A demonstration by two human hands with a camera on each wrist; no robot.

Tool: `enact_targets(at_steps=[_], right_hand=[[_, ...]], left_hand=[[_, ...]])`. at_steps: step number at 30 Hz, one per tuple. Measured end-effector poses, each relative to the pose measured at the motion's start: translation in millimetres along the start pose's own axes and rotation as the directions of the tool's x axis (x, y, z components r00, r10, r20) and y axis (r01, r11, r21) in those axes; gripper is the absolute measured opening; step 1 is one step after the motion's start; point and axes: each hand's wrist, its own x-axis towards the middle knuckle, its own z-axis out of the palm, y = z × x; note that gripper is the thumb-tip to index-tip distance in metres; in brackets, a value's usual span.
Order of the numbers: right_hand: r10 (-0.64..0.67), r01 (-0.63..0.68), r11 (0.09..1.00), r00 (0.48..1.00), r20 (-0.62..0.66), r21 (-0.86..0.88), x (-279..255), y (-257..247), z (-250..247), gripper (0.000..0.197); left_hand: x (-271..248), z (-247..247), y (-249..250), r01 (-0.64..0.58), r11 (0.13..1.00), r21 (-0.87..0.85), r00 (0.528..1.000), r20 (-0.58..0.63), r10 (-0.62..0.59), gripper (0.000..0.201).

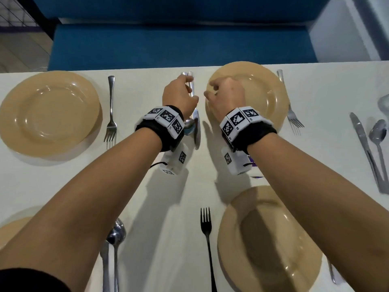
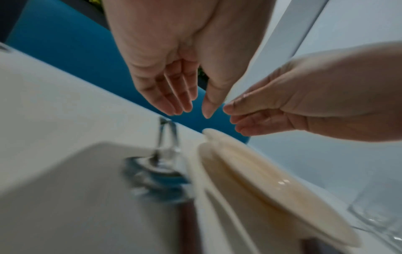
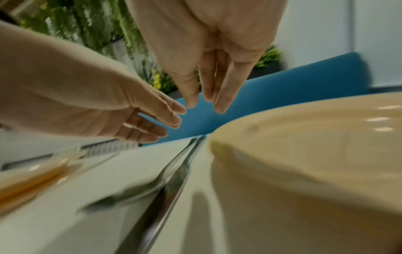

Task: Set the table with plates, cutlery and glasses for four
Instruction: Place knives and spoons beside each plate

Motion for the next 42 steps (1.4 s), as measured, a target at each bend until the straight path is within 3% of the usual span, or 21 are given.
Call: enact_targets(at_steps=[5,10,15,17,19,25,30,32,38,41,42], right_hand=[[0.137,-0.129,0.989,0.984,-0.111,0.075,-27.9,56.2,-68.1,0.042],[0.372,-0.371,0.928,0.916,-0.149,0.039,-66.4,170.2,-135.6,0.045],[0.556,-0.56,0.827,0.827,-0.078,-0.042,-105.7,295.6,-182.7,0.039],[0.609,-0.612,0.787,0.791,-0.059,-0.08,-116.7,334.4,-191.2,0.036],[0.619,-0.618,0.781,0.785,-0.019,-0.091,-123.2,362.1,-193.8,0.033],[0.583,-0.579,0.813,0.807,0.092,-0.068,-124.9,388.9,-186.3,0.019],[0.589,-0.588,0.807,0.793,0.155,-0.06,-119.8,393.9,-180.2,0.022],[0.59,-0.592,0.804,0.783,0.198,-0.057,-117.9,394.3,-182.8,0.031],[0.537,-0.568,0.822,0.797,0.276,0.042,-113.2,398.2,-185.8,0.019],[0.517,-0.583,0.772,0.807,0.286,0.252,-110.6,385.4,-187.2,0.013],[0.519,-0.591,0.72,0.807,0.283,0.364,-109.1,375.3,-189.1,0.014]], left_hand=[[-29.1,36.0,61.5,-0.124,0.992,-0.038,0.991,0.054,0.126,0.051],[-78.6,119.5,138.8,-0.233,0.972,-0.009,0.948,0.22,0.229,0.049],[-122.0,234.4,202.2,-0.262,0.951,0.165,0.866,0.476,0.156,0.023],[-134.6,278.3,220.6,-0.249,0.948,0.2,0.838,0.535,0.107,0.034],[-142.8,312.9,234.3,-0.187,0.96,0.207,0.842,0.537,0.049,0.037],[-149.3,357.7,253.2,-0.108,0.949,0.296,0.901,0.433,-0.032,0.039],[-144.6,362.8,259.9,-0.015,0.948,0.317,0.924,0.367,-0.108,0.038],[-141.8,362.2,261.6,0.01,0.942,0.336,0.915,0.376,-0.144,0.038],[-134.4,357.5,259.8,-0.014,0.937,0.35,0.887,0.436,-0.15,0.028],[-132.3,341.4,254.6,-0.011,0.947,0.32,0.839,0.519,-0.165,0.034],[-131.6,333.5,252.0,-0.002,0.958,0.287,0.849,0.507,-0.15,0.036]])
